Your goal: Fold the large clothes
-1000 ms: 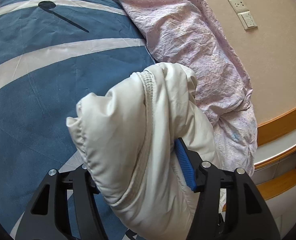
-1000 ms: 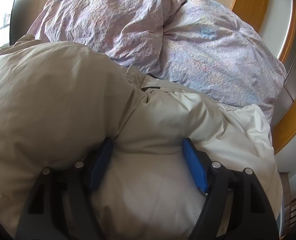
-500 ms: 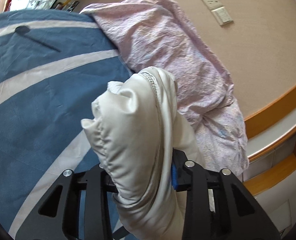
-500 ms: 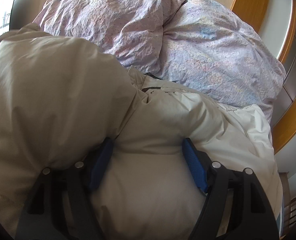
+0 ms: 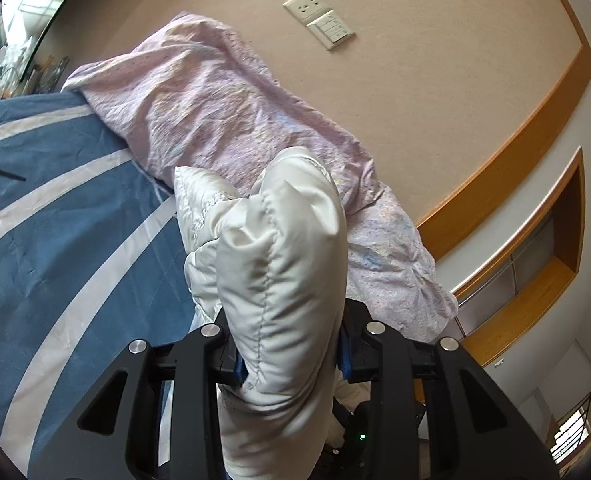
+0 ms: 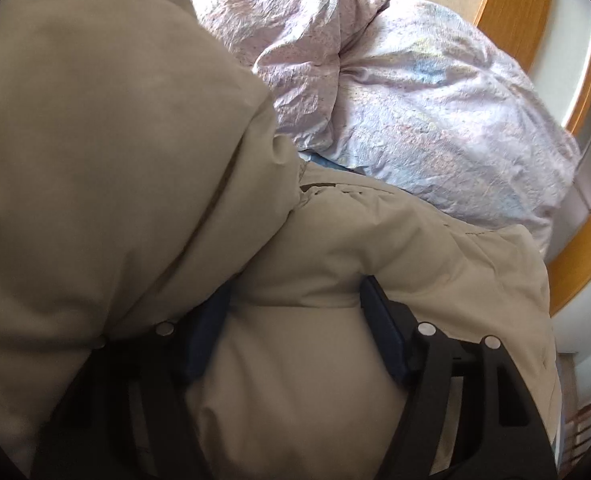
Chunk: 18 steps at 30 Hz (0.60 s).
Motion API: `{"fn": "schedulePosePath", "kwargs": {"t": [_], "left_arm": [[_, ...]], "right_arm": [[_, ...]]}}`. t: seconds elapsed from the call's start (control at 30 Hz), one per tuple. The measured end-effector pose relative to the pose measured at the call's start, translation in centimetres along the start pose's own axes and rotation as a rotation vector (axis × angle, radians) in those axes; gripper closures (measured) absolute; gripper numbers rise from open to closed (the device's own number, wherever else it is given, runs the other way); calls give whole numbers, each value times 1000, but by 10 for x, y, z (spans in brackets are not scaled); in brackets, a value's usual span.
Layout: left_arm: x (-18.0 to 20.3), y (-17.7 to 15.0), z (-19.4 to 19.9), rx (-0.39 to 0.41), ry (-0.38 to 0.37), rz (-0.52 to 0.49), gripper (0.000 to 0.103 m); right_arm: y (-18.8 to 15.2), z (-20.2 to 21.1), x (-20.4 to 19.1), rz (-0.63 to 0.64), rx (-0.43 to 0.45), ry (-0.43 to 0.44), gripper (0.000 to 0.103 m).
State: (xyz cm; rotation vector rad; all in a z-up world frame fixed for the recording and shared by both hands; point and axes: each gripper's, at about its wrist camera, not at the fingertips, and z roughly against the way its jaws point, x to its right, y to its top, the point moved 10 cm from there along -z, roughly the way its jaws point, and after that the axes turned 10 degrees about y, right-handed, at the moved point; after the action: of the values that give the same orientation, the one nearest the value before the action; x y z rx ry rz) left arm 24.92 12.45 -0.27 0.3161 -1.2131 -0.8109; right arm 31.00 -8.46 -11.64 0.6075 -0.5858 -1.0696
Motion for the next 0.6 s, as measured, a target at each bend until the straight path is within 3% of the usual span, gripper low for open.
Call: {"fn": "schedulePosePath", "kwargs": {"t": [0.13, 0.2, 0.33, 0.6], "left_arm": [[16, -1, 6, 18, -21, -36, 70], [29, -5, 6, 27, -32, -75, 70], [64, -24, 8, 33, -58, -178, 70], [122, -52, 20, 69, -121, -345, 70]], "right_arm": [[-3, 16, 13, -24, 13, 53, 34], [-9, 4, 9, -8, -22, 68, 29], [-6, -3, 5, 23, -9, 89, 28], [-20, 65, 46, -71, 112, 177, 29]]}}
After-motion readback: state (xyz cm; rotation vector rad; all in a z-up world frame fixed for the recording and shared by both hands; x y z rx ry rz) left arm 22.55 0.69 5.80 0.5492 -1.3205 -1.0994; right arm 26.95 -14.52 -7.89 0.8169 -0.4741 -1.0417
